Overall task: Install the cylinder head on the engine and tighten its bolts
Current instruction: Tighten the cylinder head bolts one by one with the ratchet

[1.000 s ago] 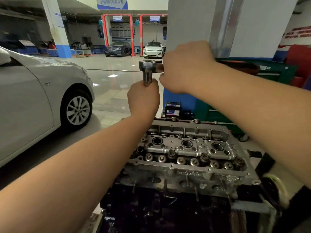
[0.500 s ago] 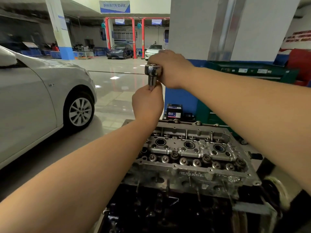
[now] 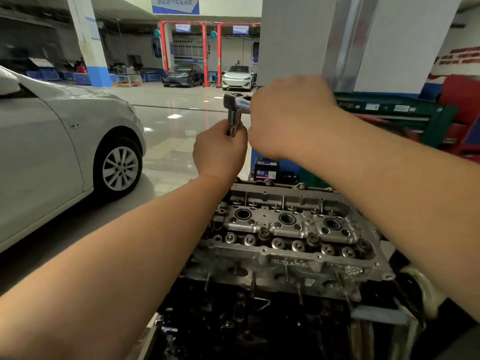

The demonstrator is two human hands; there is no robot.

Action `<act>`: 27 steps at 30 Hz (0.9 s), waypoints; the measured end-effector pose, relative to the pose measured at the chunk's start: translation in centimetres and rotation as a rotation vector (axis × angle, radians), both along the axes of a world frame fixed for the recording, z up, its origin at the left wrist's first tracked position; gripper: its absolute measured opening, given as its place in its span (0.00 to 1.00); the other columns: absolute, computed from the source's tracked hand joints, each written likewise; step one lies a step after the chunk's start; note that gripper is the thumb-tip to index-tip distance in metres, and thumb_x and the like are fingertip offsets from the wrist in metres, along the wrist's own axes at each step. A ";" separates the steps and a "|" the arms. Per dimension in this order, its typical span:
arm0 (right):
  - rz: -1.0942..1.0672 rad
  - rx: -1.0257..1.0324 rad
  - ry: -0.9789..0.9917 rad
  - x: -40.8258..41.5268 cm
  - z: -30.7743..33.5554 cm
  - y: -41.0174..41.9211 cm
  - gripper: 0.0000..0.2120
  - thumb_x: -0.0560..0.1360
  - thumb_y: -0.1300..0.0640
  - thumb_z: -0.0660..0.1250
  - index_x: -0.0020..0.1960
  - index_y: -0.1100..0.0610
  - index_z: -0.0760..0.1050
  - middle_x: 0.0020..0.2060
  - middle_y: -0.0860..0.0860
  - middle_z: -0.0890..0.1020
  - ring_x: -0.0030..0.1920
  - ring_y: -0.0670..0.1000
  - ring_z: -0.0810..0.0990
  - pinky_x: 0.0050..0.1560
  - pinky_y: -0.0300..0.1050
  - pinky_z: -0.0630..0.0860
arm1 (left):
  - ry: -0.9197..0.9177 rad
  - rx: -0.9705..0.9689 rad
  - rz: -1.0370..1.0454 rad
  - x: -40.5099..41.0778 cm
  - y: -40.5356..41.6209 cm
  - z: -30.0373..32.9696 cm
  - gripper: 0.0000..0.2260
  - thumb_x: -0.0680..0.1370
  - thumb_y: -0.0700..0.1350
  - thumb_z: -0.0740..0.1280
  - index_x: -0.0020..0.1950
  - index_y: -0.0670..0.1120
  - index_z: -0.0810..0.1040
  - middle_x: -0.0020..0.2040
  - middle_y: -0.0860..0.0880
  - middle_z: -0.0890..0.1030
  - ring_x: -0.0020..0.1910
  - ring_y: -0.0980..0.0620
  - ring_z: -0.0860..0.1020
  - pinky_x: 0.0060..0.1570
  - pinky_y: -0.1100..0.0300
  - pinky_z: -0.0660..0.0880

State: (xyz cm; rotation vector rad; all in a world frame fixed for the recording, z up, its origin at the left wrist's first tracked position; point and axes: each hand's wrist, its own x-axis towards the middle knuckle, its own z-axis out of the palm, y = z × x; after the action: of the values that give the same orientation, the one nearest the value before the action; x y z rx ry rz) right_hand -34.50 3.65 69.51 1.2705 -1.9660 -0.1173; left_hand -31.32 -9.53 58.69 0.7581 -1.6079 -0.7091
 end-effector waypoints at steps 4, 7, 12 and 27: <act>0.054 -0.002 -0.059 -1.2 0.0 -0.4 0.05 0.77 0.60 0.65 0.47 0.51 0.69 0.34 0.51 0.67 0.39 0.56 0.71 0.42 0.51 0.67 | 0.015 0.057 0.020 0.3 1.0 0.0 0.24 0.79 0.58 0.65 0.27 0.51 0.63 0.21 0.56 0.67 0.23 0.57 0.65 0.32 0.55 0.54; 0.183 0.010 -0.103 -3.6 0.3 -2.2 0.03 0.82 0.55 0.61 0.52 0.47 0.71 0.42 0.51 0.77 0.48 0.58 0.73 0.54 0.56 0.66 | 0.079 0.164 0.011 0.6 1.3 -0.2 0.29 0.79 0.66 0.64 0.28 0.47 0.63 0.22 0.52 0.67 0.23 0.53 0.66 0.30 0.54 0.63; 0.219 0.029 -0.284 -5.2 0.0 -5.1 0.05 0.84 0.52 0.60 0.58 0.46 0.73 0.56 0.53 0.78 0.63 0.60 0.74 0.68 0.62 0.66 | 0.149 0.297 -0.123 0.1 2.7 -0.1 0.23 0.76 0.67 0.63 0.28 0.54 0.71 0.24 0.55 0.68 0.30 0.45 0.69 0.36 0.51 0.69; 0.075 -0.140 -0.082 -3.6 -0.9 -2.8 0.07 0.80 0.53 0.61 0.43 0.51 0.71 0.36 0.51 0.72 0.39 0.56 0.73 0.43 0.49 0.66 | 0.100 0.274 -0.033 -0.9 1.1 0.2 0.19 0.75 0.54 0.62 0.23 0.56 0.70 0.21 0.55 0.66 0.24 0.54 0.60 0.33 0.56 0.60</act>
State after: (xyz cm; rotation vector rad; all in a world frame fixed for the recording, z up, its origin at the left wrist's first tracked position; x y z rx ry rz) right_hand -38.06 0.87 68.59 1.2724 -1.9559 0.1095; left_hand -32.18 -8.41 58.86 0.8800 -1.4516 -0.9900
